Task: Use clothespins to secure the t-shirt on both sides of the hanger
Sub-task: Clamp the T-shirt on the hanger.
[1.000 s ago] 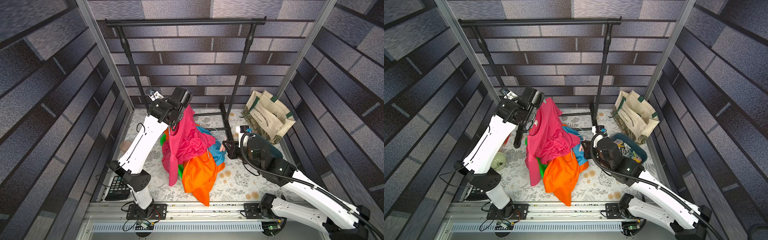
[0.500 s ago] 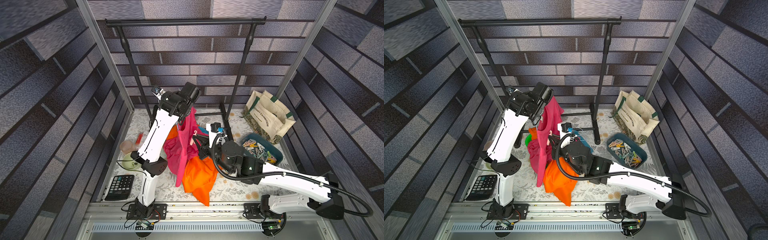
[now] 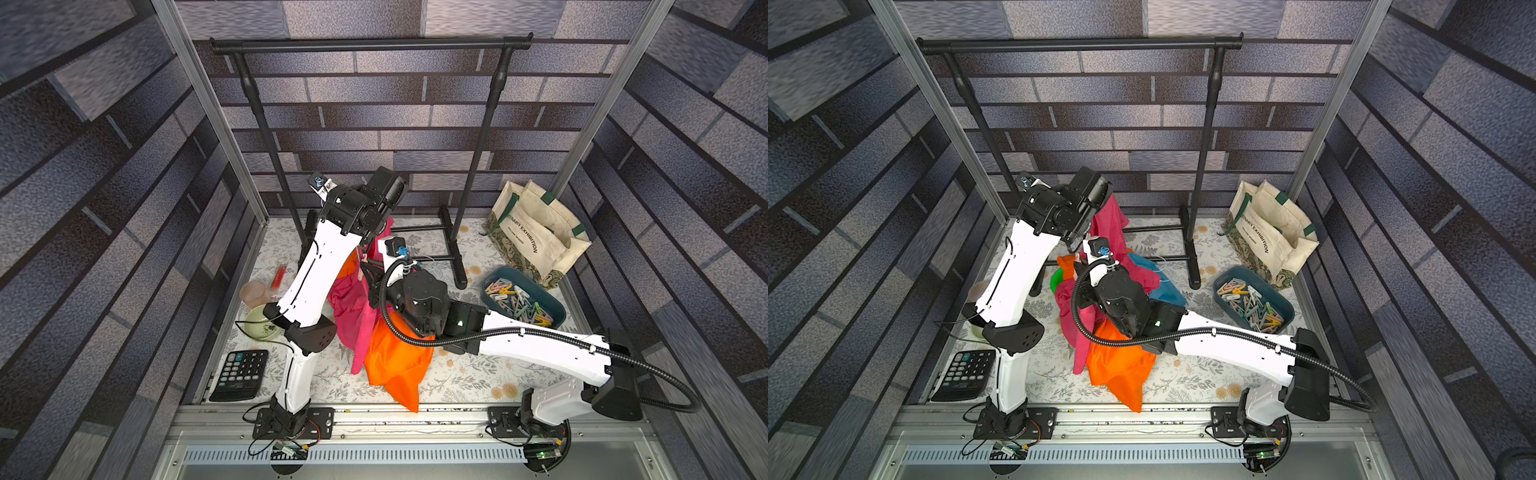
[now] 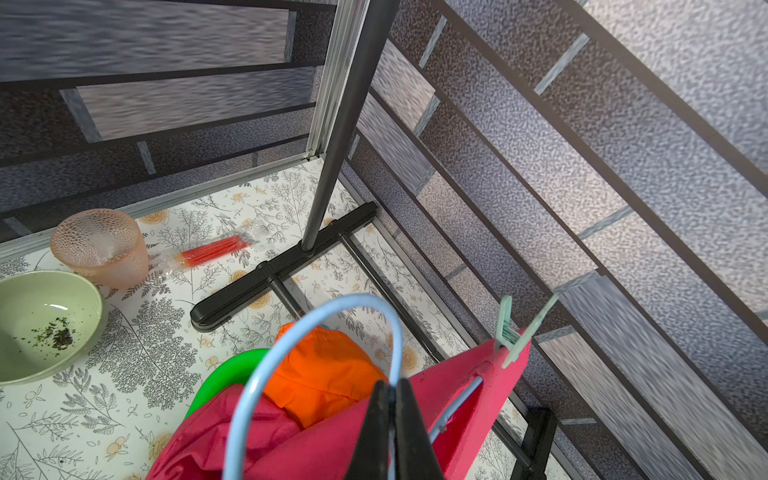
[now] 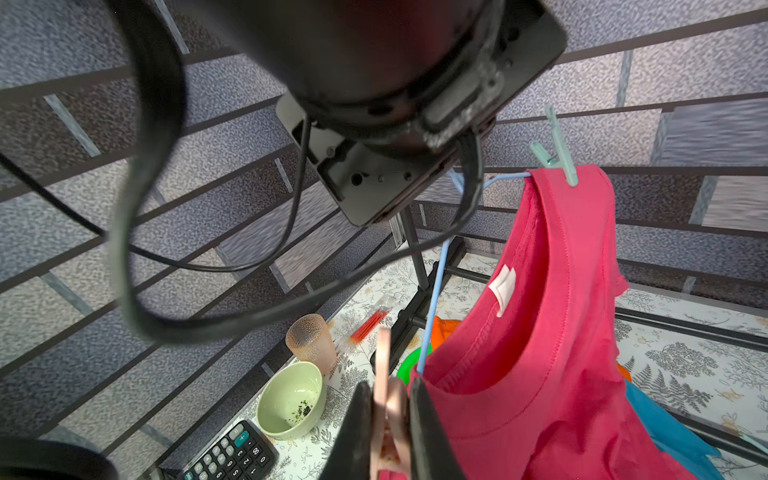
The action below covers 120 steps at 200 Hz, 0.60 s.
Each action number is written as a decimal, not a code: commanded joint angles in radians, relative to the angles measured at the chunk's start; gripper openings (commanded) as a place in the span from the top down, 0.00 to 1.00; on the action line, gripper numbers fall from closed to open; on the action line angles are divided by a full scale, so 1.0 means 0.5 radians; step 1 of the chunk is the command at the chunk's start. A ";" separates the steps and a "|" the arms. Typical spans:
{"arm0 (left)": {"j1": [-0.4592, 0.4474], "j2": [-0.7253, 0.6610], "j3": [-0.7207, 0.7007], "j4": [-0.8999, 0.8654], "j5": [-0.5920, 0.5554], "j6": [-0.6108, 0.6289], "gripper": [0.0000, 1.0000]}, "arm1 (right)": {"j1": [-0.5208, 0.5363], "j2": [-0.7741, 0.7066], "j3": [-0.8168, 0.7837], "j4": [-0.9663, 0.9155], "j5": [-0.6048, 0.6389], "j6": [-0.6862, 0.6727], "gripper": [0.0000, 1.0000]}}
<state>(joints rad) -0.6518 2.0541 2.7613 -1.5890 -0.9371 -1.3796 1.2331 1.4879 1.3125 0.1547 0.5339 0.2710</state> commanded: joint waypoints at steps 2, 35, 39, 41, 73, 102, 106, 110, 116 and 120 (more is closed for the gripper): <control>-0.016 -0.058 0.047 -0.382 -0.062 0.019 1.00 | 0.016 0.041 0.033 0.013 0.067 -0.045 1.00; -0.023 -0.065 0.046 -0.348 -0.064 0.043 1.00 | 0.015 0.083 0.026 -0.017 0.046 -0.062 1.00; -0.025 -0.065 0.048 -0.346 -0.062 0.047 1.00 | 0.018 0.090 0.023 -0.021 0.046 -0.065 1.00; -0.025 -0.065 0.047 -0.344 -0.062 0.051 1.00 | 0.016 0.093 0.020 -0.022 0.048 -0.068 1.00; -0.028 -0.065 0.046 -0.330 -0.062 0.065 1.00 | 0.019 0.100 -0.052 0.004 0.086 -0.100 0.90; -0.028 -0.064 0.048 -0.306 -0.059 0.080 1.00 | 0.030 0.107 -0.090 0.010 0.059 -0.153 0.82; -0.028 -0.062 0.047 -0.301 -0.059 0.085 1.00 | 0.036 0.109 -0.092 0.008 0.058 -0.164 0.82; -0.028 -0.061 0.049 -0.298 -0.061 0.089 1.00 | 0.040 0.111 -0.095 0.008 0.060 -0.172 0.82; -0.026 -0.062 0.048 -0.295 -0.059 0.091 1.00 | 0.051 0.117 -0.097 0.007 0.063 -0.192 0.82; -0.029 -0.063 0.049 -0.290 -0.059 0.093 1.00 | 0.058 0.119 -0.098 0.004 0.064 -0.202 0.82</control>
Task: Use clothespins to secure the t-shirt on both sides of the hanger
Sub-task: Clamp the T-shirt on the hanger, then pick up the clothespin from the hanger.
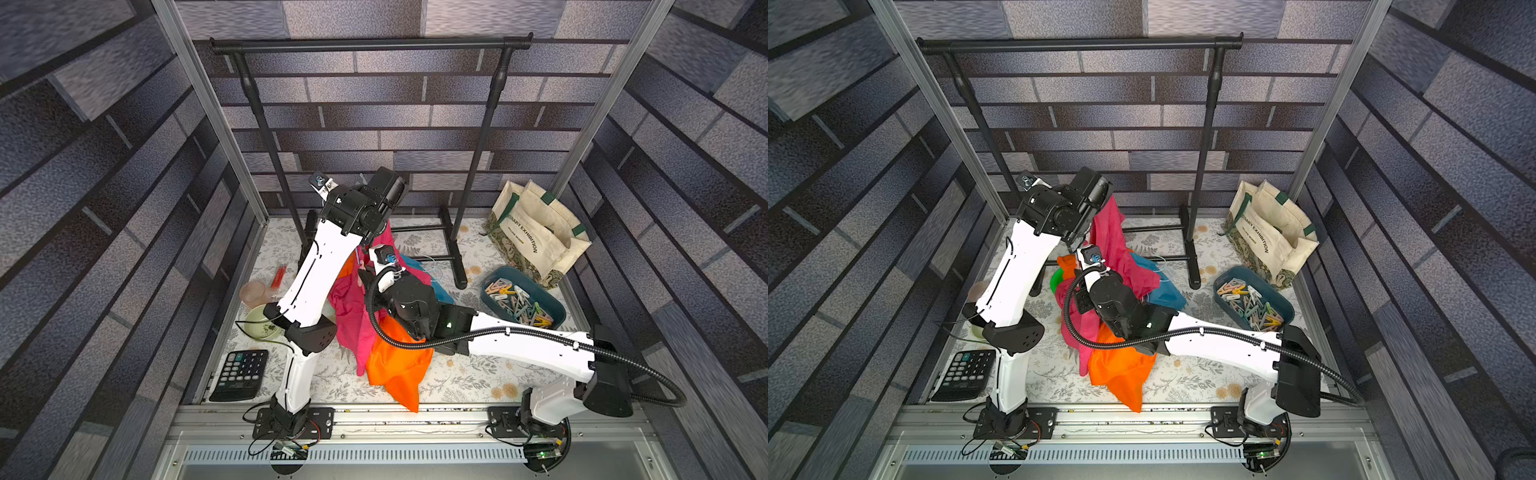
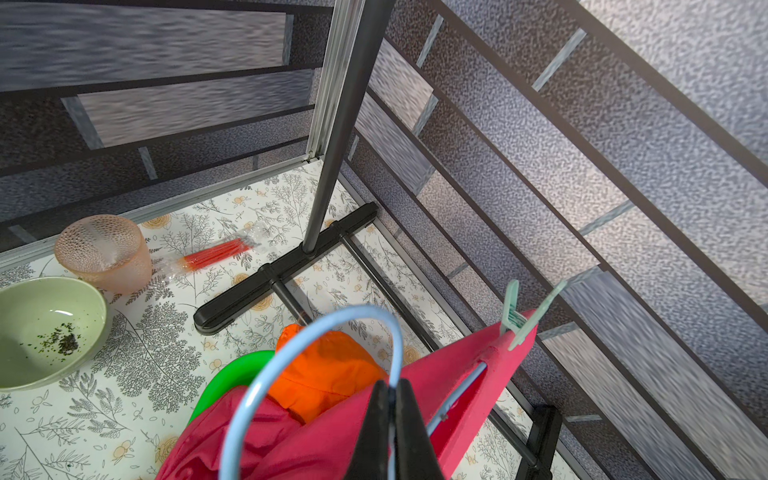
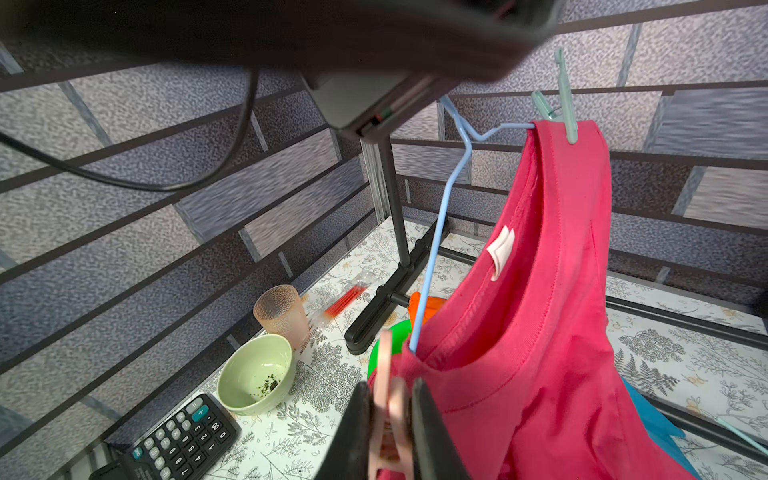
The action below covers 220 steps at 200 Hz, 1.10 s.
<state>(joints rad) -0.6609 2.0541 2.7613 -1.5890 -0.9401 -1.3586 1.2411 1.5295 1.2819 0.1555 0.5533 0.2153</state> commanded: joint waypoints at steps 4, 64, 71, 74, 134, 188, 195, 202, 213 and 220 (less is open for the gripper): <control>-0.008 -0.062 0.048 -0.289 -0.053 0.051 1.00 | 0.048 0.041 -0.036 0.002 0.030 -0.099 0.82; -0.007 -0.055 0.048 -0.284 -0.046 0.073 1.00 | 0.101 0.101 -0.037 0.030 0.067 -0.206 0.67; -0.007 -0.056 0.049 -0.283 -0.044 0.073 1.00 | 0.103 0.106 -0.036 0.034 0.065 -0.208 0.65; -0.009 -0.055 0.049 -0.286 -0.043 0.068 1.00 | 0.104 0.107 -0.034 0.036 0.065 -0.207 0.64; 0.002 -0.061 0.048 -0.292 -0.045 0.089 1.00 | 0.122 -0.018 -0.051 -0.060 0.010 -0.148 0.32; 0.043 -0.121 0.048 -0.229 -0.005 0.279 1.00 | 0.214 -0.426 -0.236 -0.417 -0.069 -0.032 0.28; 0.043 -0.126 0.048 -0.169 0.025 0.391 1.00 | 0.231 -0.464 -0.258 -0.460 -0.059 -0.029 0.28; 0.042 -0.132 0.049 -0.108 0.052 0.491 1.00 | 0.251 -0.499 -0.273 -0.496 -0.044 -0.027 0.28; 0.031 -0.140 0.048 -0.062 0.073 0.565 1.00 | 0.276 -0.546 -0.297 -0.554 -0.024 -0.017 0.28; 0.026 -0.144 0.046 -0.039 0.090 0.612 1.00 | 0.289 -0.568 -0.306 -0.586 -0.010 -0.012 0.29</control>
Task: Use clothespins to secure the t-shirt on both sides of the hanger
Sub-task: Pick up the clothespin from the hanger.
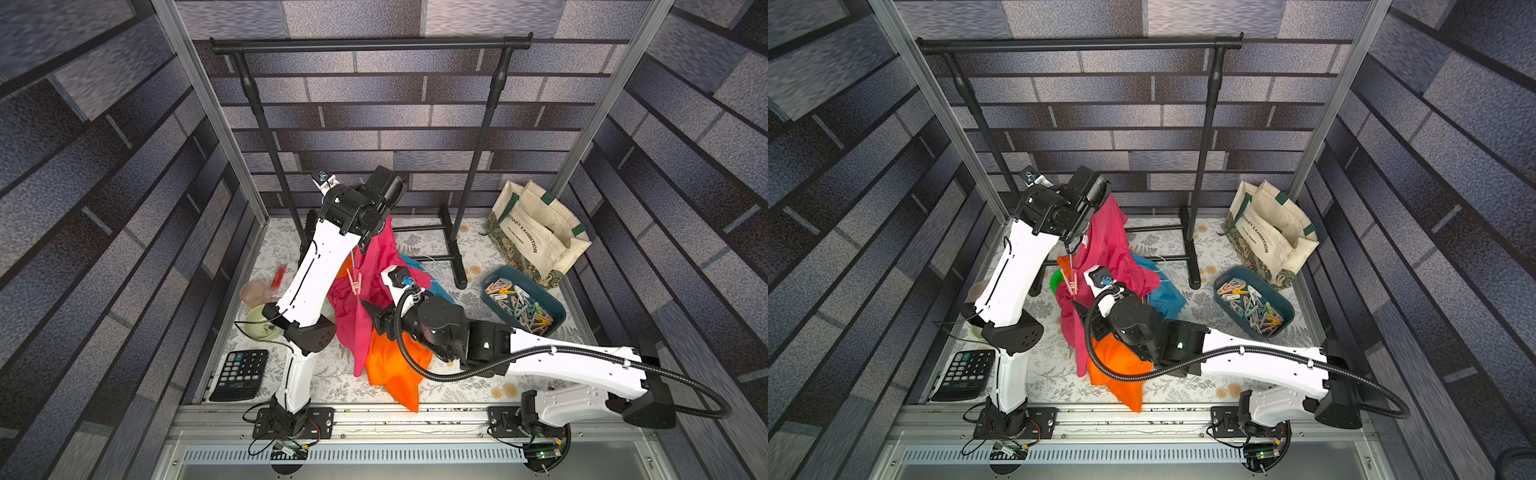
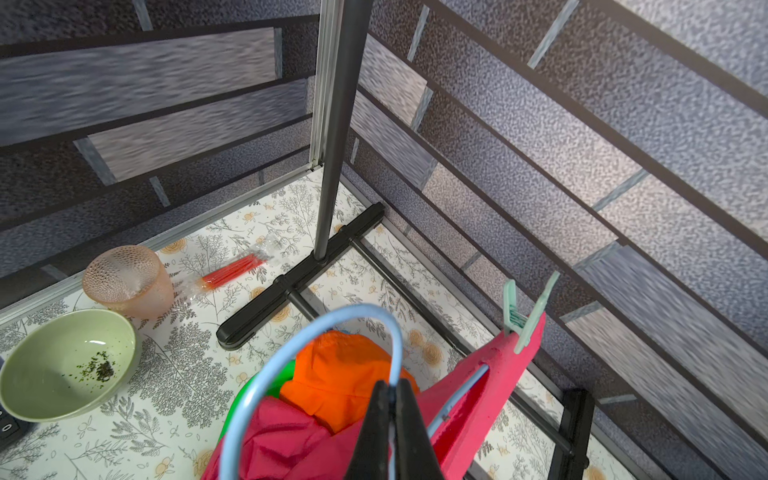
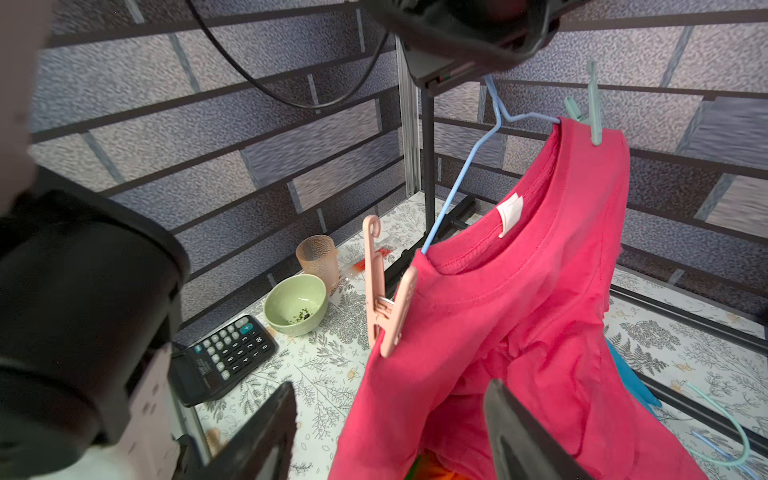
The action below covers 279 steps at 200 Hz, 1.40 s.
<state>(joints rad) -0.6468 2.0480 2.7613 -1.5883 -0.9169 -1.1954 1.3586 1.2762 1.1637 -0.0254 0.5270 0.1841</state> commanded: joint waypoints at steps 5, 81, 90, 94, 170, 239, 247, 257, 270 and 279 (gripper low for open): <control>-0.004 -0.135 0.046 -0.017 0.064 0.330 1.00 | 0.058 -0.072 -0.075 -0.246 0.057 0.052 0.29; -0.177 -0.244 -0.011 0.462 0.673 1.595 1.00 | -0.109 -0.259 0.049 -0.698 -0.125 -0.279 0.38; -0.174 -0.278 -0.034 0.471 0.787 1.682 1.00 | -0.244 -0.319 0.052 -0.767 -0.273 -0.269 0.37; -0.173 -0.296 -0.051 0.478 0.839 1.724 1.00 | -0.310 -0.351 0.046 -0.793 -0.363 -0.266 0.37; 0.027 -1.341 -1.581 1.519 1.996 2.263 1.00 | -1.298 -0.447 0.170 -1.107 -1.730 -0.344 0.41; 0.337 -1.815 -1.959 1.655 2.593 2.367 1.00 | -1.643 -0.303 0.368 -1.342 -2.403 -0.573 0.46; 0.341 -1.803 -1.947 1.632 2.609 2.380 1.00 | -1.649 -0.290 0.397 -1.351 -2.444 -0.593 0.46; 0.345 -1.785 -1.927 1.607 2.634 2.393 1.00 | -1.658 -0.276 0.430 -1.353 -2.452 -0.600 0.44; 0.354 -1.760 -1.899 1.578 2.676 2.410 1.00 | -1.684 -0.274 0.461 -1.343 -2.475 -0.611 0.44; 0.357 -1.745 -1.885 1.570 2.694 2.414 1.00 | -1.718 -0.282 0.474 -1.326 -2.516 -0.613 0.44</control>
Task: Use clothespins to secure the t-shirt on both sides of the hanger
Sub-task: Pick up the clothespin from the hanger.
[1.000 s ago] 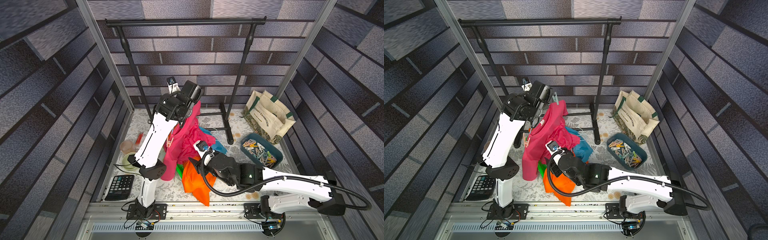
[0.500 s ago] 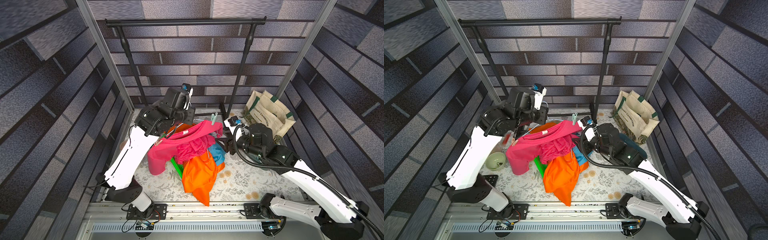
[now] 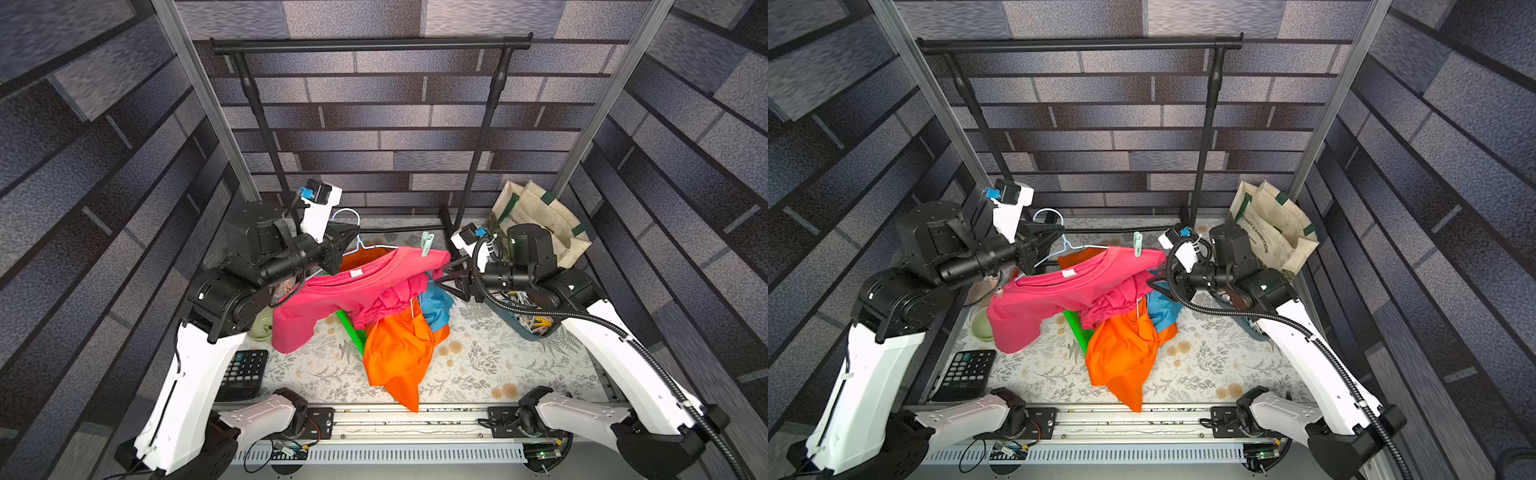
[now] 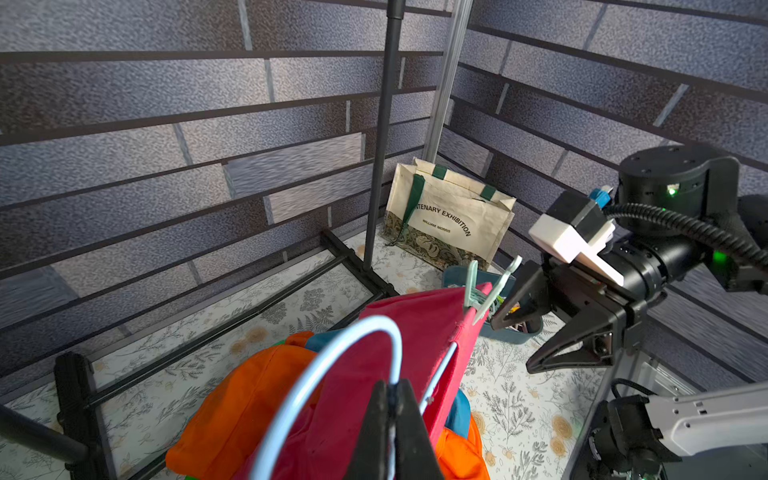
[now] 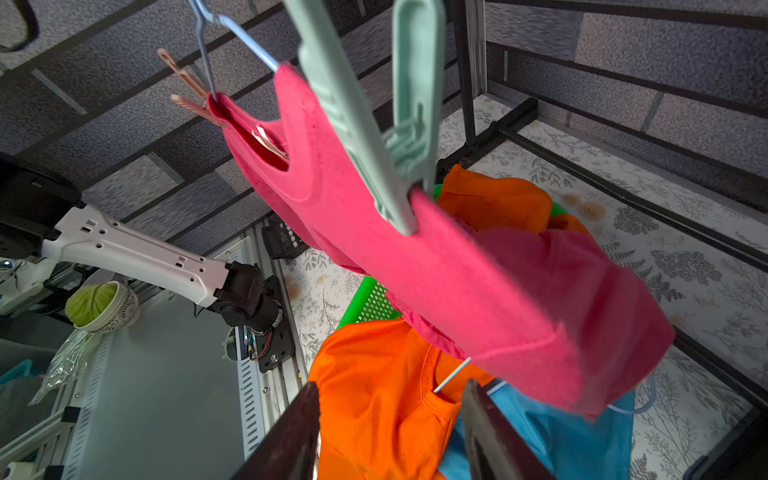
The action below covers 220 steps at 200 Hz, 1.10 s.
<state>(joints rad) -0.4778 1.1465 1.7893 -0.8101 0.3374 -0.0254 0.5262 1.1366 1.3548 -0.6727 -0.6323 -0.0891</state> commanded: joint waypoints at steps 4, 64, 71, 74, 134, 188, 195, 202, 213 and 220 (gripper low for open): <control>0.023 0.064 0.065 0.006 0.198 0.078 1.00 | -0.073 -0.010 0.099 -0.028 -0.219 -0.067 0.44; 0.032 0.061 0.084 0.022 0.358 0.091 1.00 | -0.262 0.044 0.133 -0.055 -0.406 -0.113 0.47; 0.033 0.058 0.092 0.014 0.381 0.094 1.00 | -0.264 0.065 0.124 -0.046 -0.426 -0.116 0.47; 0.032 0.059 0.100 0.010 0.386 0.096 1.00 | -0.266 0.071 0.121 -0.036 -0.437 -0.115 0.48; 0.034 0.081 0.153 -0.055 0.493 0.131 1.00 | -0.292 0.261 0.153 -0.023 -0.797 -0.123 0.57; 0.052 0.136 0.236 -0.129 0.520 0.153 1.00 | -0.311 0.172 0.138 -0.089 -0.694 -0.168 0.61; 0.066 0.137 0.234 -0.129 0.521 0.155 1.00 | -0.323 0.126 0.130 -0.099 -0.621 -0.181 0.60; 0.076 0.137 0.235 -0.129 0.524 0.154 1.00 | -0.339 0.067 0.112 -0.090 -0.541 -0.184 0.59; 0.092 0.138 0.228 -0.128 0.539 0.152 1.00 | -0.368 -0.032 0.070 -0.031 -0.412 -0.164 0.56; 0.100 0.142 0.220 -0.123 0.557 0.152 1.00 | -0.382 -0.096 0.034 0.011 -0.325 -0.142 0.54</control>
<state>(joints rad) -0.4412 1.2167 1.8748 -0.8780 0.5537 0.0315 0.3622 1.1995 1.3979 -0.6914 -0.9260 -0.1581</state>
